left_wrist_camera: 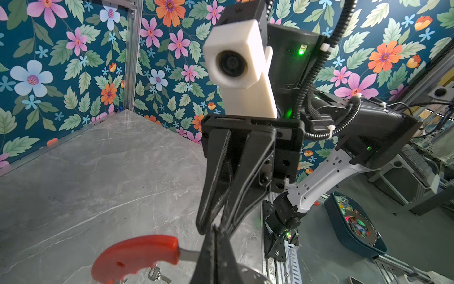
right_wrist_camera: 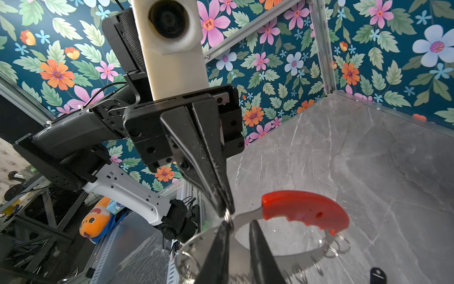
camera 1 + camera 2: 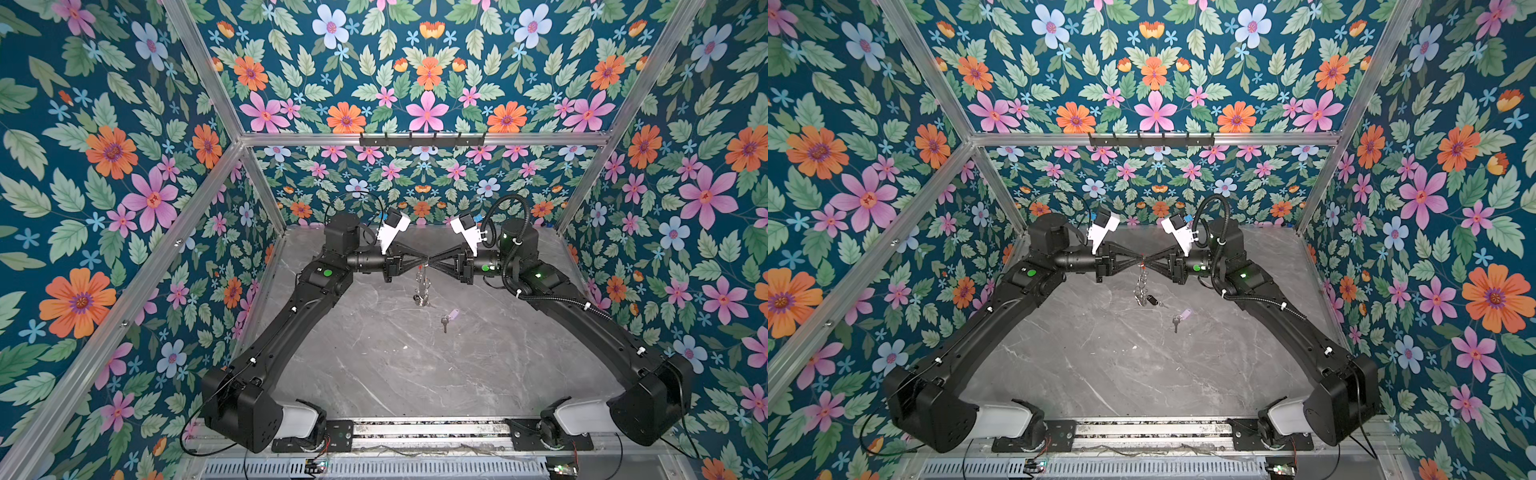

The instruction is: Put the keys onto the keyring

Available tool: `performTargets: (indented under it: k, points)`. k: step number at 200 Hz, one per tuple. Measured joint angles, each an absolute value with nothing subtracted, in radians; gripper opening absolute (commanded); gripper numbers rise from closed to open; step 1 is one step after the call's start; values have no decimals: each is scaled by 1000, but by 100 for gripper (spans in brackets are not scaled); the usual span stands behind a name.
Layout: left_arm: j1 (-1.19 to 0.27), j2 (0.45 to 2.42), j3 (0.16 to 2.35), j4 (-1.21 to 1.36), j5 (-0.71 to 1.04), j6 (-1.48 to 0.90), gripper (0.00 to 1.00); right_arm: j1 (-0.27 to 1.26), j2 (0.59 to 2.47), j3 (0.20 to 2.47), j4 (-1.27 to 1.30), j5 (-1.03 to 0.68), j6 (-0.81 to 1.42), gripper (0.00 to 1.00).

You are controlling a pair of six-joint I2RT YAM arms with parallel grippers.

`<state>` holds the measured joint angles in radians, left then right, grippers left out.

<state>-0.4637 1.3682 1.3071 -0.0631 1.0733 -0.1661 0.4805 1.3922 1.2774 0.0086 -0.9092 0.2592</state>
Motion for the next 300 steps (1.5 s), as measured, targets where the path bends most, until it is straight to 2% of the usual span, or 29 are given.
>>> performTargets:
  k: [37,73,82,90,103,119,148,168,205,243,271,300]
  points:
    - [-464,1368,1304,-52,1075,-177,0,485,1396,1269,30,-919,272,14]
    - [-463,1368,1301,-41,1078,-179,0,494,1408,1269,47,-930,287,0]
    - [-462,1366,1295,-31,1080,-186,0,496,1410,1269,52,-930,295,0]
    - [-462,1362,1287,-19,1081,-193,13,498,1411,1269,57,-929,297,0]
    - [-461,1355,1270,12,1073,-210,27,499,1411,1262,76,-927,312,0]
    - [-458,1330,1239,47,1046,-242,32,504,1408,1244,110,-893,316,0]
    - [-414,1242,1121,159,930,-291,26,501,1380,1174,216,-816,350,0]
    - [-393,1215,1051,252,881,-334,26,501,1383,1151,305,-805,399,0]
    - [-394,1244,987,448,911,-462,30,502,1426,1130,506,-831,531,0]
    - [-394,1268,974,612,945,-570,32,502,1450,1135,598,-860,612,0]
    - [-396,1287,967,700,964,-628,24,506,1457,1144,630,-868,637,0]
    - [-398,1304,967,742,969,-655,22,513,1464,1151,633,-887,651,0]
